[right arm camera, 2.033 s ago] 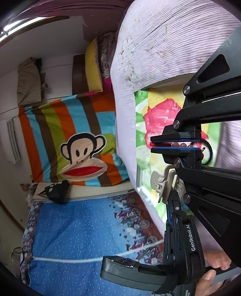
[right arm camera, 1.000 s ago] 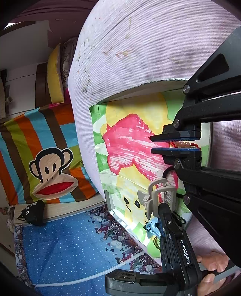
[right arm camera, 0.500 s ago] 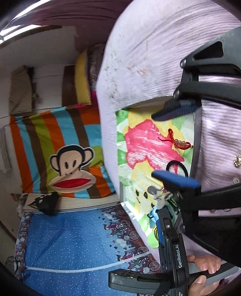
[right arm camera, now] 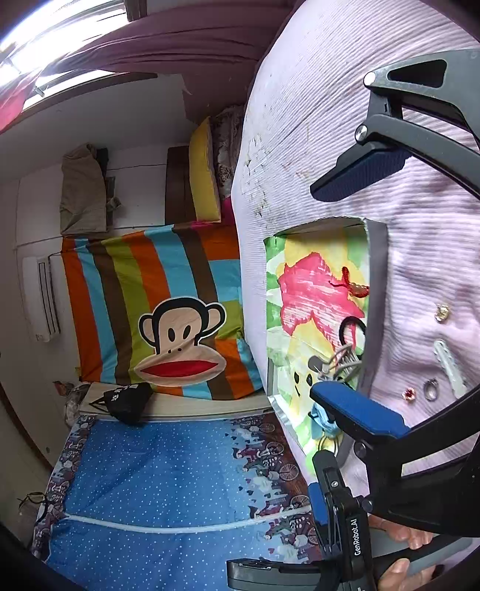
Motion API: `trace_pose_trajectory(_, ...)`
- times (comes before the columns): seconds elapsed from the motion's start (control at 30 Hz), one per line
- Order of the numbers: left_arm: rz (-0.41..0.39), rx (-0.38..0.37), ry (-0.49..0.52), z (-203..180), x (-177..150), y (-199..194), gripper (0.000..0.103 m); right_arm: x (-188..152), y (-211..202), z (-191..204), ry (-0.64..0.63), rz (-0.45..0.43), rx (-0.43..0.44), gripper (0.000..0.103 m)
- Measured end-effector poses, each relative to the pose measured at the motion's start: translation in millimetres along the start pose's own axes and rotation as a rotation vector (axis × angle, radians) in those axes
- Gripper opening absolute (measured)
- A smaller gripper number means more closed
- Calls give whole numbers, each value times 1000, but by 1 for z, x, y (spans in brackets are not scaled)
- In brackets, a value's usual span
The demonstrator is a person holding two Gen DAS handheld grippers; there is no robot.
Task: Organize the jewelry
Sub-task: 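Pull both tools back toward the earrings left on the bed, then grasp the gold earring stud with the right tool while the left tool grasps the red-stone earring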
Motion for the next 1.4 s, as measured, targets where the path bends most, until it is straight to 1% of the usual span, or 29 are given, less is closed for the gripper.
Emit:
trace_pose_trajectory(0.03, -9, 4, 3, 0, -2, -3, 102, -2, -5, 0, -5, -5, -4, 101)
trace_pose_trajectory(0.17, -35, 12, 11, 2, -11, -15, 103, -9, -18, 2, -20, -16, -9, 101)
trace_pose_trajectory(0.33, -40, 21, 21, 5, -22, -23, 103, -19, -27, 3, -26, 20, 7, 101)
trace_pose_trajectory(0.73, 18, 30, 38, 10, -47, -22, 103, -42, -29, -2, -82, 93, -18, 101)
trace_pose_trajectory(0.87, 35, 27, 54, 7, -51, -20, 103, -46, -22, -1, -94, 130, -23, 101)
trace_pose_trajectory(0.97, 51, 26, 69, 6, -54, -17, 103, -50, -15, -3, -95, 176, -39, 101)
trace_pose_trajectory(1.1, 77, 30, 95, 2, -57, -13, 103, -54, -7, -5, -90, 210, -30, 101)
trace_pose_trajectory(1.27, 104, 40, 126, -2, -59, -9, 103, -60, 2, -5, -100, 258, -42, 101)
trace_pose_trajectory(1.4, 139, 49, 146, -5, -61, -3, 103, -62, 8, -5, -95, 281, -36, 101)
Point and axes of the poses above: each gripper's, at about its wrist camera, not at the fingertips, and y roughly the way its jaws point, z to its left, x to its top, the point moved 2 cm from there along y, roughly the way its jaws point, and after that the axes turned 6 degrees about z, right-handed, at the moved point
